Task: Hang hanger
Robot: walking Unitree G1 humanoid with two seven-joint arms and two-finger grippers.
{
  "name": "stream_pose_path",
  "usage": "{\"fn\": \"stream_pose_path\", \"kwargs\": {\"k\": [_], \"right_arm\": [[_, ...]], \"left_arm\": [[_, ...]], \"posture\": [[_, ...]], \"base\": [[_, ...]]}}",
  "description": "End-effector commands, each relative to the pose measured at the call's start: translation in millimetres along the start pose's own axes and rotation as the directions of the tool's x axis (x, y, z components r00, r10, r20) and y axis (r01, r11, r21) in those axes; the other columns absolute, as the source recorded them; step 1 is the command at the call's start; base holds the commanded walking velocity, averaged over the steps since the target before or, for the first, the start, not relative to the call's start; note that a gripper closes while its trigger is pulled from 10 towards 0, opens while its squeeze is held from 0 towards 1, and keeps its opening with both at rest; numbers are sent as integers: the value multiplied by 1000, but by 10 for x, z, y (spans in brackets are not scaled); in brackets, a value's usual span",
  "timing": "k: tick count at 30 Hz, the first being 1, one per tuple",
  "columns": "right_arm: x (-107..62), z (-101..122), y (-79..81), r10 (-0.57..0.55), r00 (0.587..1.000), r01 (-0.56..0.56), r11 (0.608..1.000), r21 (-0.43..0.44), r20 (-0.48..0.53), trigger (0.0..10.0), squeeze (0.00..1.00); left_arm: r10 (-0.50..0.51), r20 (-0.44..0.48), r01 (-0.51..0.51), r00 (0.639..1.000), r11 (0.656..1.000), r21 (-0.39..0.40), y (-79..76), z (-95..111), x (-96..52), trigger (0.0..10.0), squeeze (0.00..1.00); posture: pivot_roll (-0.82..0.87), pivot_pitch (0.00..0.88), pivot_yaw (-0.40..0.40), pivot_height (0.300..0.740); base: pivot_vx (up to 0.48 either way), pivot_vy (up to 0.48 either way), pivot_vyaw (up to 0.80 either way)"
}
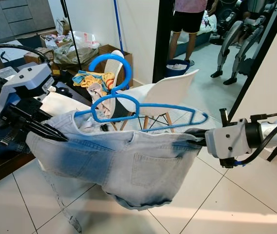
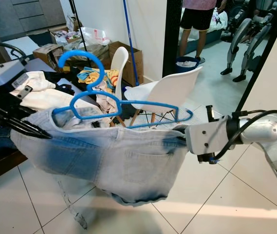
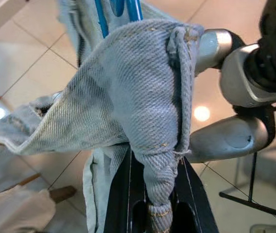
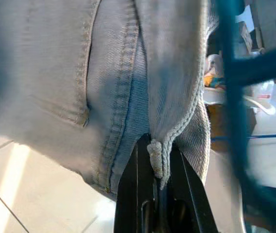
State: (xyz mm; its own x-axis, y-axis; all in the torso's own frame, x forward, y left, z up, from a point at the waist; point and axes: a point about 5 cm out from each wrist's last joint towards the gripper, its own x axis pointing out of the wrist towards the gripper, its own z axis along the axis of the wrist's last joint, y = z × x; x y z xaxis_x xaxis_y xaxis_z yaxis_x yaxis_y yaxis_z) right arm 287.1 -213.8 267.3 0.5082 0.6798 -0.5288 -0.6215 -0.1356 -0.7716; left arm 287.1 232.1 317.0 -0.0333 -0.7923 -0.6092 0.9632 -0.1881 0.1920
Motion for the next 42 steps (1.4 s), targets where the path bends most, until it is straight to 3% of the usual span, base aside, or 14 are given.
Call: {"fn": "stream_pose_path", "kwargs": {"k": [1, 7, 21, 42], "right_arm": [[-67, -15, -68, -40, 999, 40, 999, -8, -23, 0, 0], [-134, -34, -139, -68, 996, 67, 998, -17, -55, 0, 0], [-176, 34, -145, -54, 998, 53, 999, -12, -26, 0, 0], [-339, 102, -317, -114, 993, 114, 993, -23, -13, 0, 0]], "left_arm": [[-16, -16, 16, 1000, 999, -35, -87, -44, -105, 10000, 0], [-11, -10, 10, 1000, 999, -40, -85, -73, -101, 10000, 0], [59, -25, -59, 998, 998, -13, 3, -110, -178, 10000, 0], [27, -51, -30, 998, 998, -52, -60, -241, -117, 10000, 0]], "posture": [[-18, 43, 12, 740], [-21, 42, 12, 740], [-25, 36, 16, 740], [-28, 41, 18, 740]], "base": [[0, 0, 0], [0, 0, 0], [0, 0, 0], [0, 0, 0]]}}
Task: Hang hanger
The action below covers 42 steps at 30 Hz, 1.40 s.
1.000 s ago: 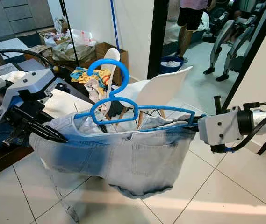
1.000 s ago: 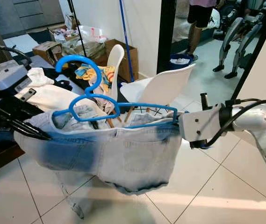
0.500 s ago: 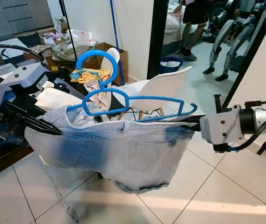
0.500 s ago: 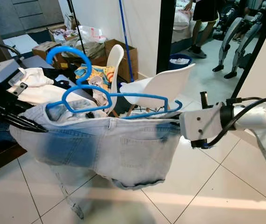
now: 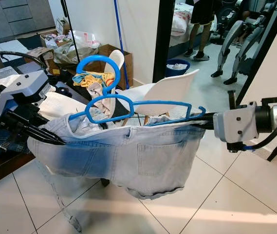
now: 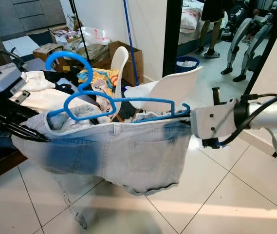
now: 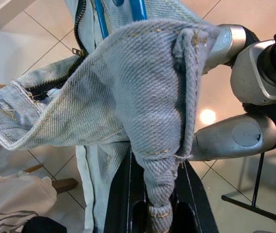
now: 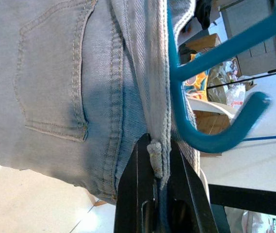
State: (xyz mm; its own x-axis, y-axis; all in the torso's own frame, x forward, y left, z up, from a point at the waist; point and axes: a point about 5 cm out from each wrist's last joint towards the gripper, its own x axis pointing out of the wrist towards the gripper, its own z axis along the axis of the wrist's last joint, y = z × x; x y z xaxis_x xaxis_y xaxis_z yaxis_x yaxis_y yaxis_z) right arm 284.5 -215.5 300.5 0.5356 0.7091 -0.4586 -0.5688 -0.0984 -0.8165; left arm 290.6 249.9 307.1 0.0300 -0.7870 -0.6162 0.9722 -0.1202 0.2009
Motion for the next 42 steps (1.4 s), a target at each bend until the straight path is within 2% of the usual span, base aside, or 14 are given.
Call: {"fn": "stream_pose_path", "kwargs": {"k": [1, 5, 14, 16, 17, 21, 28, 34, 37, 42], "right_arm": [[-138, -13, -91, -38, 998, 38, 999, -3, -42, 0, 0], [-151, -8, -102, -40, 998, 40, 999, -3, -41, 0, 0], [-191, 40, -163, -44, 999, 44, 999, -17, -30, 0, 0], [-194, 62, -178, -43, 999, 42, 999, -21, -23, 0, 0], [-203, 96, -210, -35, 999, 34, 999, -35, -18, 0, 0], [-206, 116, -230, -27, 999, 26, 999, -47, -18, 0, 0], [-117, 177, -204, 23, 1000, -22, 997, -72, 8, 0, 0], [-8, 188, -108, 106, 994, -105, 992, -77, 14, 0, 0], [39, 183, -37, 153, 988, -152, 985, -76, 10, 0, 0], [53, 142, 4, 179, 984, -180, 981, -78, -18, 0, 0]], "left_arm": [[-30, -28, 30, 999, 999, -17, -37, -58, -36, 10000, 0], [-33, -30, 32, 999, 999, -21, -43, -64, -35, 10000, 0], [-36, -101, 32, 994, 999, -38, -53, -165, -41, 10000, 0], [-35, -127, 30, 991, 999, -39, -44, -194, -41, 10000, 0], [-34, -181, 26, 983, 999, -45, -19, -261, -39, 10000, 0], [-37, -205, 28, 978, 998, -49, -5, -297, -26, 10000, 0], [-89, -224, 82, 971, 996, -39, 11, -283, 93, 10000, 0], [-73, -283, 81, 956, 997, 19, 141, -229, 133, 10000, 0], [-27, -285, 42, 958, 998, 45, 248, -149, 115, 10000, 0], [30, -371, -26, 928, 1000, 15, 302, -146, -65, 10000, 0]], "posture": [[-28, 41, 18, 740], [-27, 43, 18, 740], [-26, 48, 19, 740], [-26, 47, 20, 740], [-29, 48, 21, 740], [-30, 50, 21, 740], [-29, 54, 19, 740], [-29, 53, 20, 740], [-29, 51, 21, 740], [-24, 48, 24, 740]], "base": [[0, 0, 0], [0, 0, 0], [0, 0, 0], [0, 0, 0], [0, 0, 0], [0, 0, 0], [0, 0, 0], [0, 0, 0], [0, 0, 0], [0, 0, 0]]}}
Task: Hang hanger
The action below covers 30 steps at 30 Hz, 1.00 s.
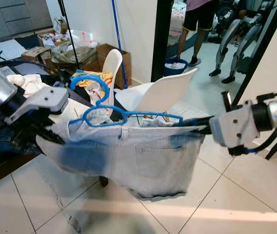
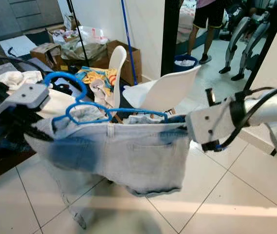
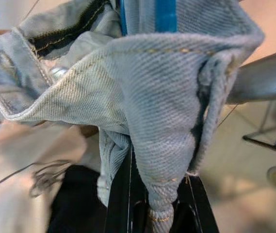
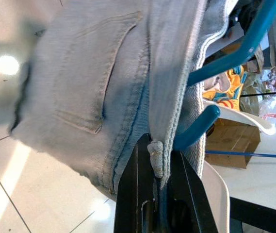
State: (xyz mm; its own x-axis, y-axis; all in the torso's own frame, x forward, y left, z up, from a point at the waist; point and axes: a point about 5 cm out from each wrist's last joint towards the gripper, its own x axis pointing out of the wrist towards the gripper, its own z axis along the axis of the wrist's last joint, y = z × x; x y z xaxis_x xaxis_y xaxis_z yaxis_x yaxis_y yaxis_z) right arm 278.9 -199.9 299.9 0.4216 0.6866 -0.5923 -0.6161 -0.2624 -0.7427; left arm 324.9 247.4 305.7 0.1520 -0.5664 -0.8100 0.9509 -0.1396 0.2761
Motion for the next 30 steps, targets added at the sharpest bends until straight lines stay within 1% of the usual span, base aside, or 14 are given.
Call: {"fn": "stream_pose_path", "kwargs": {"k": [1, 3, 5, 7, 8, 11, 13, 15, 17, 19, 25, 27, 28, 30], "right_arm": [[-42, -14, -14, 3, 999, -4, 1000, -19, -36, 0, 0], [-58, -27, -19, -1, 999, 0, 1000, -18, -44, 0, 0], [-58, -27, -19, -1, 999, 0, 1000, -18, -44, 0, 0], [-67, -26, -22, -3, 999, 2, 1000, -16, -45, 0, 0], [-67, -26, -22, -3, 999, 2, 1000, -16, -45, 0, 0], [-56, 5, -40, -3, 1000, 3, 1000, -18, -30, 0, 0], [-49, 19, -48, -4, 1000, 4, 1000, -20, -22, 0, 0], [-32, 79, -74, -9, 1000, 9, 1000, -18, 13, 0, 0], [-28, 101, -85, -11, 1000, 11, 1000, -18, 24, 0, 0], [-19, 119, -103, -13, 999, 13, 1000, -24, 32, 0, 0], [-4, 124, -115, -13, 999, 14, 1000, -27, 37, 0, 0], [66, 137, -121, -7, 999, 9, 999, -33, 50, 0, 0], [66, 137, -121, -7, 999, 9, 999, -33, 50, 0, 0], [176, 164, -105, 18, 998, -15, 999, -46, 66, 0, 0]], "left_arm": [[-26, -82, 20, 996, 997, -69, -42, -123, -104, 10000, 0], [-43, -130, 31, 991, 995, -90, -79, -182, -128, 10000, 0], [-43, -130, 31, 991, 995, -90, -79, -182, -128, 10000, 0], [-78, -193, 59, 978, 993, -100, -126, -249, -124, 10000, 0], [-78, -193, 59, 978, 993, -100, -126, -249, -124, 10000, 0], [-124, -292, 105, 948, 991, -82, -132, -289, -81, 10000, 0], [-132, -308, 114, 942, 991, -75, -121, -286, -64, 10000, 0], [-139, -359, 125, 923, 990, -61, -86, -285, -51, 10000, 0], [-140, -376, 127, 916, 990, -57, -68, -283, -44, 10000, 0], [-144, -398, 143, 906, 989, -33, -11, -244, 16, 10000, 0], [-145, -398, 160, 906, 987, 4, 42, -179, 90, 10000, 0], [-111, -374, 154, 921, 984, 88, 136, -32, 214, 10000, 0], [-111, -374, 154, 921, 984, 88, 136, -32, 214, 10000, 0], [-42, -320, 110, 947, 974, 196, 248, 162, 338, 10000, 0]], "posture": [[-23, 47, 23, 740], [-20, 47, 24, 740], [-20, 47, 24, 740], [-17, 46, 20, 740], [-17, 46, 20, 740], [-15, 43, 18, 740], [-15, 43, 18, 740], [-18, 45, 20, 740], [-18, 45, 20, 740], [-20, 48, 19, 740], [-17, 51, 17, 740], [-22, 52, 19, 740], [-22, 52, 19, 740], [-23, 53, 20, 740]], "base": [[0, 0, 0], [0, 0, 0], [0, 0, 0], [0, 0, 0], [0, 0, 0], [0, 0, 0], [0, 0, 0], [0, 0, 0], [0, 0, 0], [0, 0, 0], [0, 0, 0], [0, 0, 0], [0, 0, 0], [0, 0, 0]]}}
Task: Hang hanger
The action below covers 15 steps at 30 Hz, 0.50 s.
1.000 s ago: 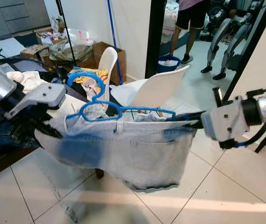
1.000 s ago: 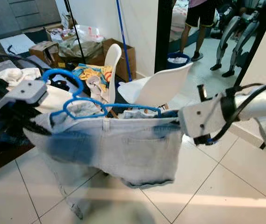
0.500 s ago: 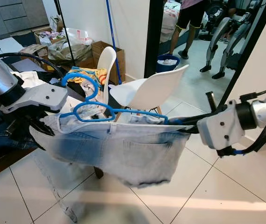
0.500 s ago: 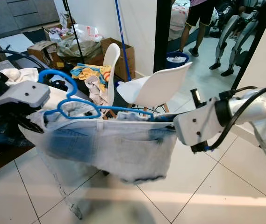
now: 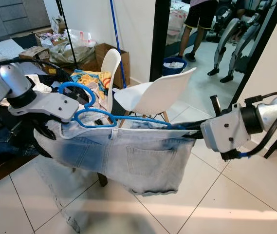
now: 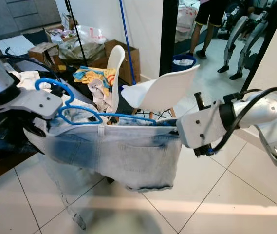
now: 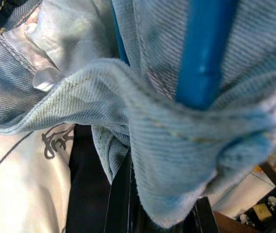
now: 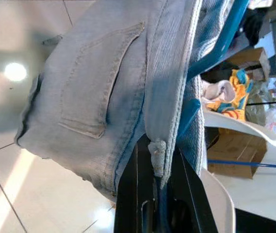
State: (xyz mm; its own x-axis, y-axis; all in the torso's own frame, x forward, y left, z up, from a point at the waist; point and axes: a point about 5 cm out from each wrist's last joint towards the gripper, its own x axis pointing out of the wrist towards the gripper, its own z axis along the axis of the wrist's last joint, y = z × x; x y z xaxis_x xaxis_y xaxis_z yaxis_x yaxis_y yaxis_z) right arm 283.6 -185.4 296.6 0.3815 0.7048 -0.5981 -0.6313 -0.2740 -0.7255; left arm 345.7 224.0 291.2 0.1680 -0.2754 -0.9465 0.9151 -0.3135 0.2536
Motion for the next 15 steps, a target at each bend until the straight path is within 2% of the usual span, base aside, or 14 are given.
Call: {"fn": "stream_pose_path", "kwargs": {"k": [1, 2, 3, 4, 5, 6, 8, 9, 10, 12, 13, 14, 15], "right_arm": [[71, 117, -56, 3, 999, -1, 998, -56, 33, 0, 0], [107, 126, -45, 17, 999, -14, 998, -60, 36, 0, 0], [107, 126, -45, 17, 999, -14, 998, -60, 36, 0, 0], [129, 135, -38, 26, 999, -23, 998, -62, 38, 0, 0], [129, 135, -38, 26, 999, -23, 998, -62, 38, 0, 0], [141, 140, -32, 33, 999, -31, 998, -62, 39, 0, 0], [141, 140, -32, 33, 999, -31, 998, -62, 39, 0, 0], [148, 143, -28, 38, 999, -36, 997, -63, 39, 0, 0], [148, 143, -28, 38, 999, -36, 997, -63, 39, 0, 0], [158, 135, -7, 51, 998, -49, 997, -60, 37, 0, 0], [158, 135, -7, 51, 998, -49, 997, -60, 37, 0, 0], [169, 134, -1, 56, 998, -54, 997, -60, 39, 0, 0], [169, 134, -1, 56, 998, -54, 997, -60, 39, 0, 0]], "left_arm": [[48, 6, -48, 999, 996, 80, 125, 165, 25, 10000, 0], [117, 47, -122, 992, 986, 110, 209, 249, 9, 10000, 0], [117, 47, -122, 992, 986, 110, 209, 249, 9, 10000, 0], [184, 83, -194, 979, 974, 121, 281, 308, -17, 10000, 0], [184, 83, -194, 979, 974, 121, 281, 308, -17, 10000, 0], [247, 108, -260, 963, 957, 127, 344, 347, -51, 10000, 0], [247, 108, -260, 963, 957, 127, 344, 347, -51, 10000, 0], [290, 125, -305, 949, 944, 123, 388, 370, -78, 10000, 0], [290, 125, -305, 949, 944, 123, 388, 370, -78, 10000, 0], [384, 173, -399, 907, 915, 62, 488, 423, -158, 10000, 0], [384, 173, -399, 907, 915, 62, 488, 423, -158, 10000, 0], [425, 211, -439, 880, 898, 26, 541, 471, -203, 10000, 0], [425, 211, -439, 880, 898, 26, 541, 471, -203, 10000, 0]], "posture": [[-23, 53, 20, 740], [-23, 53, 20, 740], [-23, 53, 20, 740], [-21, 54, 21, 740], [-21, 54, 21, 740], [-20, 56, 20, 740], [-20, 56, 20, 740], [-19, 56, 20, 740], [-19, 56, 20, 740], [-13, 59, 16, 740], [-13, 59, 16, 740], [-13, 59, 15, 740], [-13, 59, 15, 740]], "base": [[0, 0, 0], [0, 0, 0], [0, 0, 0], [0, 0, 0], [0, 0, 0], [0, 0, 0], [0, 0, 0], [0, 0, 0], [0, 0, 0], [0, 0, 0], [0, 0, 0], [0, 0, 0], [0, 0, 0]]}}
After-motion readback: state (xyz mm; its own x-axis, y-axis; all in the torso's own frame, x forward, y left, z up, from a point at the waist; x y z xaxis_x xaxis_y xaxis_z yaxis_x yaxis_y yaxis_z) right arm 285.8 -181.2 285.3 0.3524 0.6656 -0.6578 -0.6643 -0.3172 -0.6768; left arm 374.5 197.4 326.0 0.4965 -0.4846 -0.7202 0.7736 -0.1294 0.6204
